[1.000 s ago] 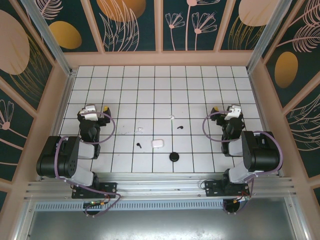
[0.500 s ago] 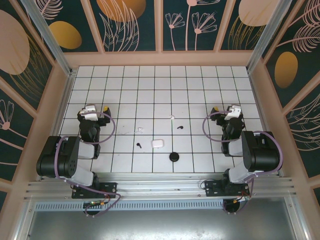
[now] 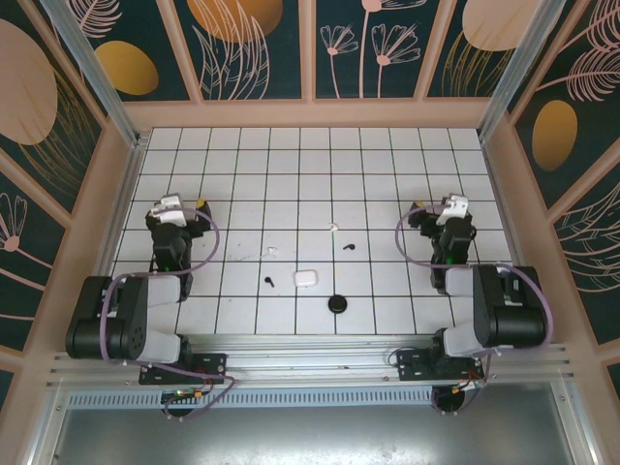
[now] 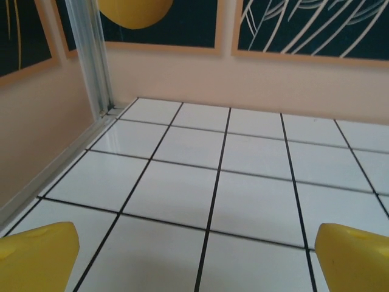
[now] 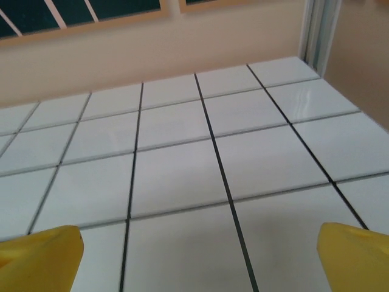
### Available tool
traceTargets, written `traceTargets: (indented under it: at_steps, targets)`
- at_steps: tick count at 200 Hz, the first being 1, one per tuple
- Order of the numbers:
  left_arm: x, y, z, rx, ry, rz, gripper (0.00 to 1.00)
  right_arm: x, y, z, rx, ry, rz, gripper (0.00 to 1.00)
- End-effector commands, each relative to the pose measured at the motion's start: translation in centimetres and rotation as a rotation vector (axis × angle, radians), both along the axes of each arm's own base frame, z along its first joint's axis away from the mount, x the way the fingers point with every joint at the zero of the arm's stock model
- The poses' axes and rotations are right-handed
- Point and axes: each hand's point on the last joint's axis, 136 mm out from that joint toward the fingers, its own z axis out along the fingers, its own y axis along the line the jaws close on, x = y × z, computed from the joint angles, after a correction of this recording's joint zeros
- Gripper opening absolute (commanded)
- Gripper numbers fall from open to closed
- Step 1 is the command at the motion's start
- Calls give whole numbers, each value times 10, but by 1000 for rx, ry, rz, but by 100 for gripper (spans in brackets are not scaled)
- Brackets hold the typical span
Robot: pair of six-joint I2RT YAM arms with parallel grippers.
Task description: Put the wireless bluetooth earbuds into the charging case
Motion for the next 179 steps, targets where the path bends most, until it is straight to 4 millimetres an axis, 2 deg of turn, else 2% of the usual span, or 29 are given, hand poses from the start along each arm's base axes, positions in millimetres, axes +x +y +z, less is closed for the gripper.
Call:
traceTargets:
  at_steps: [1,31,49,66,85,98,117,132,156,179]
  targets:
    - [4,11,11,-56,49,65,99,8,1,23,128,99,-22,98]
    - [5,21,30,-203,126,165,99,-3,10,31,290,318,-76,90]
    - [6,18,34,-236,241,172,99,-22,39,28,326,468,-18,88]
    - [2,9,39,-271,292,132,98,-48,73,14,323,616,24,87]
    - [-6,-17,48,-334,286,-12,98,-87,117,-8,315,773,88,86]
    - [-14,-34,54,-392,279,-101,97,-113,145,-23,323,850,133,79]
    - [-25,-54,47,-454,328,-161,97,-145,177,-36,354,914,178,71]
    - [-33,-71,35,-446,407,-187,97,-165,192,-43,350,955,184,69]
    - [-50,-118,21,-422,494,-280,97,-190,210,-55,298,1022,187,69]
    - [-71,-162,2,-419,562,-373,90,-210,229,-72,254,1103,214,71]
